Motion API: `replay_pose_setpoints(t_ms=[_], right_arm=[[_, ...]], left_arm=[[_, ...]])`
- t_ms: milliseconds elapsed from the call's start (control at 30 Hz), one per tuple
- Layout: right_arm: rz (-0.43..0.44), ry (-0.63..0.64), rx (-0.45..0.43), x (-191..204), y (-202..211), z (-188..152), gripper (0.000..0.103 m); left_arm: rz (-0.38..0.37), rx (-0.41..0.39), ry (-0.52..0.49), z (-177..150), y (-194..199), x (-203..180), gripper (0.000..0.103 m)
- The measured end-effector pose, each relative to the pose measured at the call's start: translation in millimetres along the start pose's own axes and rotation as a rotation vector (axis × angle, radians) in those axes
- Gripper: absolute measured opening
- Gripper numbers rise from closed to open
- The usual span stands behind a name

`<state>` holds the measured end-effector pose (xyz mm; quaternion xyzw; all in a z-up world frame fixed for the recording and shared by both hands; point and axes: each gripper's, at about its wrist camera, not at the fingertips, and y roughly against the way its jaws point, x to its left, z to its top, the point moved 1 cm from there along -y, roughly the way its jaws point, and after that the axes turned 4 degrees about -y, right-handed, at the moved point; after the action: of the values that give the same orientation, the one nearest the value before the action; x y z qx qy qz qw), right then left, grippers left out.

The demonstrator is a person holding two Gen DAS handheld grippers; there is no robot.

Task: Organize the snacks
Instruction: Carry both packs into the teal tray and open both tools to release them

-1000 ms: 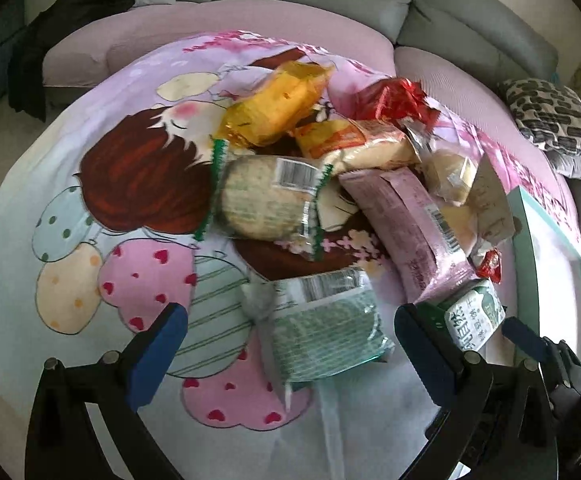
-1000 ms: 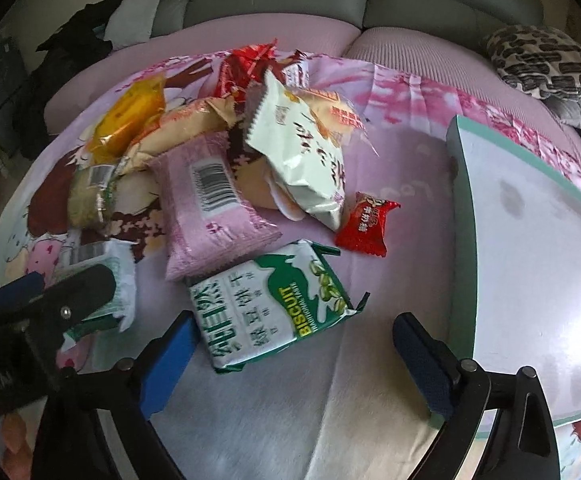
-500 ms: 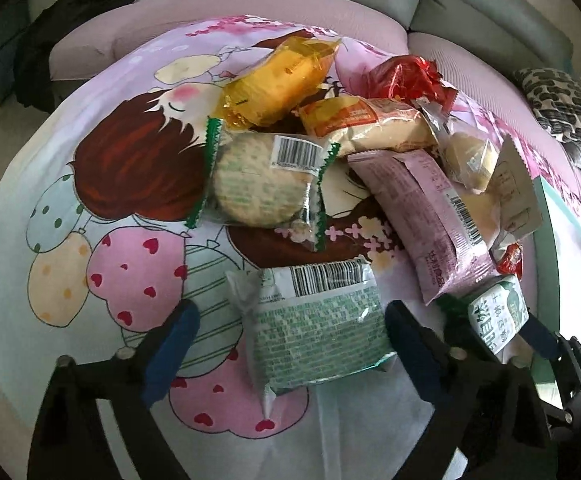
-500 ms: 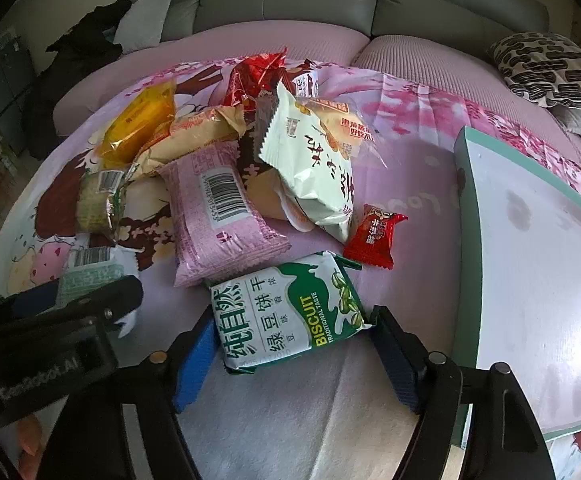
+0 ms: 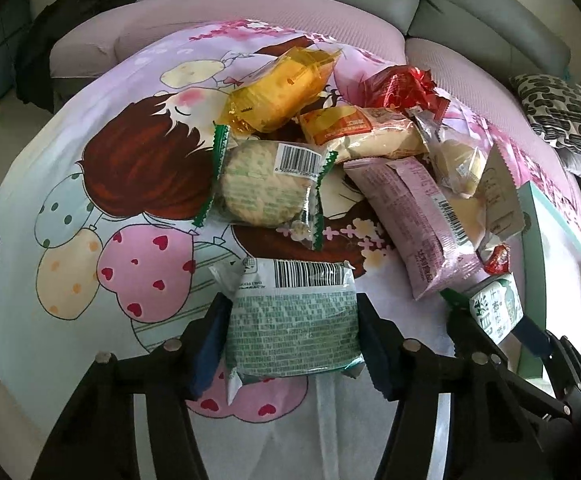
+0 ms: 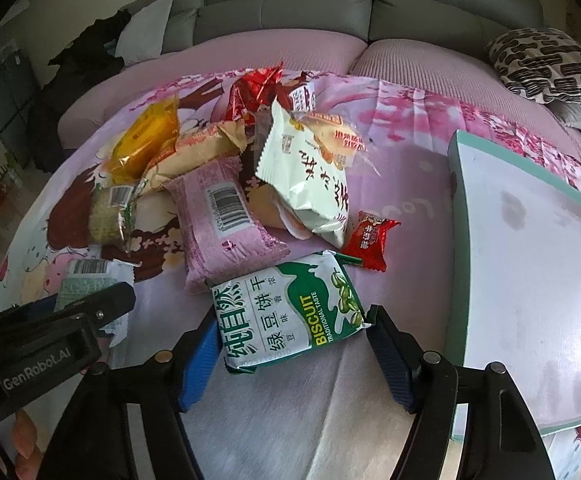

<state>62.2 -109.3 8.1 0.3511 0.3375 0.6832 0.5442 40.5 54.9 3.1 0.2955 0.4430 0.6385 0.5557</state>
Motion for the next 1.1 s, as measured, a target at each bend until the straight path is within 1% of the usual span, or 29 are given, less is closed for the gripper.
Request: replay_pose_setpoints(t_ms=[200, 367, 433, 533, 667, 733, 800, 867, 933, 1100], right_arm=[[0.021, -0.024, -0.046, -4.6, 17.6, 4.3, 0.074], [0.019, -0.070, -0.127, -18.6, 43.9, 15.2, 0.074], [0.009, -0.102, -0.156, -30.2, 51.2, 23.7, 0.074], [-0.028, -0.146, -0.178, -48.0, 54.2, 32.1, 0.074], [-0.037, -0.253, -0.188, -83.2, 52.2, 38.1, 0.074], [-0.060, -0.290, -0.196, -98.9, 49.8, 40.0, 0.074], [-0.100, -0.336, -0.206, -118.7, 49.5, 43.5, 0.074], [-0.127, -0.372, -0.221, -135.5, 52.7, 44.2, 0.074], [-0.176, -0.411, -0.230, -155.6, 54.8, 45.6, 0.074], [-0.263, -0.508, -0.251, -198.4, 56.2, 44.3, 0.074]], left_arm=[[0.000, -0.030, 0.001, 2.5, 19.8, -4.9, 0.062], [-0.023, -0.077, -0.014, 9.4, 42.7, -15.0, 0.062], [-0.037, -0.099, -0.031, 13.7, 49.7, -26.1, 0.062], [-0.064, -0.128, -0.068, 24.5, 54.4, -49.6, 0.062], [-0.109, -0.157, -0.122, 34.3, 58.2, -83.3, 0.062], [-0.128, -0.159, -0.140, 38.5, 57.5, -100.8, 0.062], [-0.163, -0.162, -0.163, 43.2, 55.0, -121.3, 0.062], [-0.176, -0.164, -0.193, 47.2, 50.2, -138.6, 0.062], [-0.187, -0.167, -0.225, 49.7, 44.1, -157.5, 0.062], [-0.233, -0.134, -0.301, 53.8, 19.3, -203.6, 0.062]])
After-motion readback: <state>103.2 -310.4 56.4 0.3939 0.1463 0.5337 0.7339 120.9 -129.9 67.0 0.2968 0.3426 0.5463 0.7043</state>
